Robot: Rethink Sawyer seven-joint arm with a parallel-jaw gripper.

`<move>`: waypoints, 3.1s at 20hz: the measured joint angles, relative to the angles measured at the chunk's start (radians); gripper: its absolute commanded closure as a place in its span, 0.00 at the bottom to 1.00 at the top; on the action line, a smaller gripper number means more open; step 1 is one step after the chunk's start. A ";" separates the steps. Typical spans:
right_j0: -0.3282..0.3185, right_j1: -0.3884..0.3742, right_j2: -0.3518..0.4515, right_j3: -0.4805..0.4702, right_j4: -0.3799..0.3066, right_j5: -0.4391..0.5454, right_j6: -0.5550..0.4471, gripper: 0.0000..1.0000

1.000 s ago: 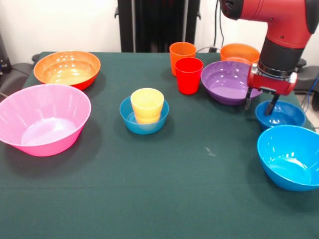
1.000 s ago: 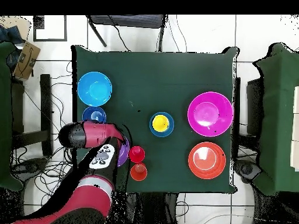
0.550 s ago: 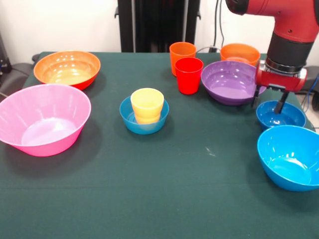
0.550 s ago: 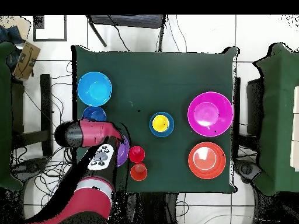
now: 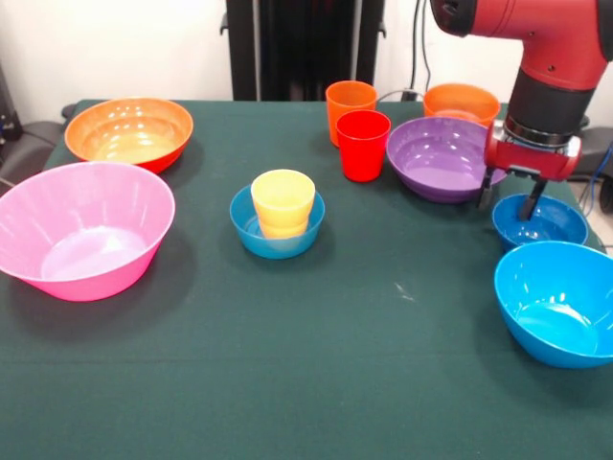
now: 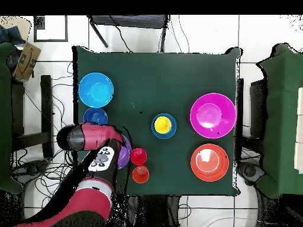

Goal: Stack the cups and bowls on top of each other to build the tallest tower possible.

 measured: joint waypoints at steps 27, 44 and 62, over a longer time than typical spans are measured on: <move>0.004 0.034 -0.001 -0.006 0.000 0.000 0.000 0.00; 0.006 0.002 -0.002 -0.004 0.002 -0.006 0.000 0.00; 0.030 -0.073 -0.048 -0.002 0.005 -0.003 0.000 0.00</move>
